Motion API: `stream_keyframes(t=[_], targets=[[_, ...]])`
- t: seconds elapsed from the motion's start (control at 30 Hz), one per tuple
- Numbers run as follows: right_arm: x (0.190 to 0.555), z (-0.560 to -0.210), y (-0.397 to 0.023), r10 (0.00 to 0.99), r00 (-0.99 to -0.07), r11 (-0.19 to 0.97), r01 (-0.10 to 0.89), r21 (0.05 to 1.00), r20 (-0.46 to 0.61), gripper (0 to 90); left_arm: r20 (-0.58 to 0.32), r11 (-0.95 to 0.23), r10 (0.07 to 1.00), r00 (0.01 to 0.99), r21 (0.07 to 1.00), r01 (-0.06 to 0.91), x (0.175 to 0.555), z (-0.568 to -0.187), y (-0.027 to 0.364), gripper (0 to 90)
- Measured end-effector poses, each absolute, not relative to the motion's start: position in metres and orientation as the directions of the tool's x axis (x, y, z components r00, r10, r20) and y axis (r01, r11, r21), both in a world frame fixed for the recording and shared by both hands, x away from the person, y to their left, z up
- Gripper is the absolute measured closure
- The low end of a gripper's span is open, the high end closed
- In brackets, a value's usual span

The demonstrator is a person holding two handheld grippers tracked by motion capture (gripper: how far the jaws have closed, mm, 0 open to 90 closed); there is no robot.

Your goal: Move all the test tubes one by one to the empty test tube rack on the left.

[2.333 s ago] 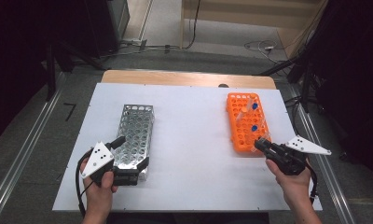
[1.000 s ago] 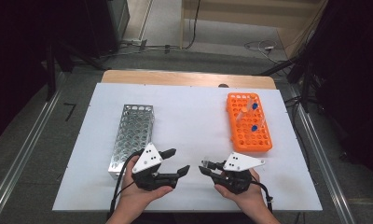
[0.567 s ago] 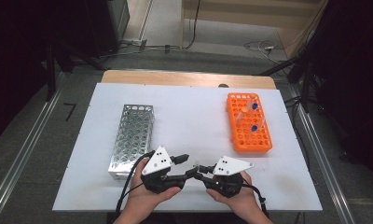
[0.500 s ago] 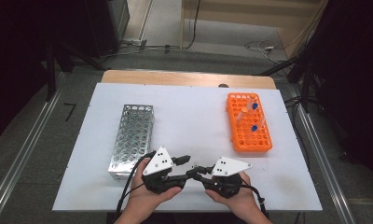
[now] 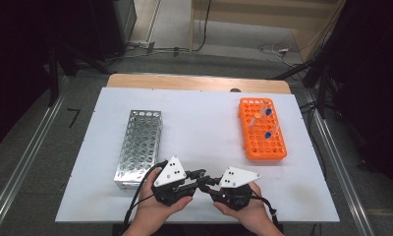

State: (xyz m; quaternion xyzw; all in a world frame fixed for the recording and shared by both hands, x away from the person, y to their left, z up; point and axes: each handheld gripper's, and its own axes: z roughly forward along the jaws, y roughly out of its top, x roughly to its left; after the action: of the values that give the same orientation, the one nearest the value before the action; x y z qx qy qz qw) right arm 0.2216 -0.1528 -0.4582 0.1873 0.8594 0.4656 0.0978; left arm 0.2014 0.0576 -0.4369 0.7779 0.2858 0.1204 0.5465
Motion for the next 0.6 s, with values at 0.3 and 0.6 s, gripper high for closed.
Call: stream_keyframes(t=[0.3, 0.6], targets=[[0.2217, -0.4590, -0.1517, 0.419, -0.908, 0.487, 0.240, 0.840, 0.017, 73.7, -0.120, -0.241, 0.581, 0.805, 0.919, 0.311, 0.2010, -0.4364, 0.0588, 76.5], [0.2245, -0.4590, -0.1552, 0.417, -0.908, 0.458, 0.252, 0.852, 0.045, 56.2, -0.127, -0.223, 0.581, 0.804, 0.925, 0.308, 0.2017, -0.4341, 0.0653, 76.6]])
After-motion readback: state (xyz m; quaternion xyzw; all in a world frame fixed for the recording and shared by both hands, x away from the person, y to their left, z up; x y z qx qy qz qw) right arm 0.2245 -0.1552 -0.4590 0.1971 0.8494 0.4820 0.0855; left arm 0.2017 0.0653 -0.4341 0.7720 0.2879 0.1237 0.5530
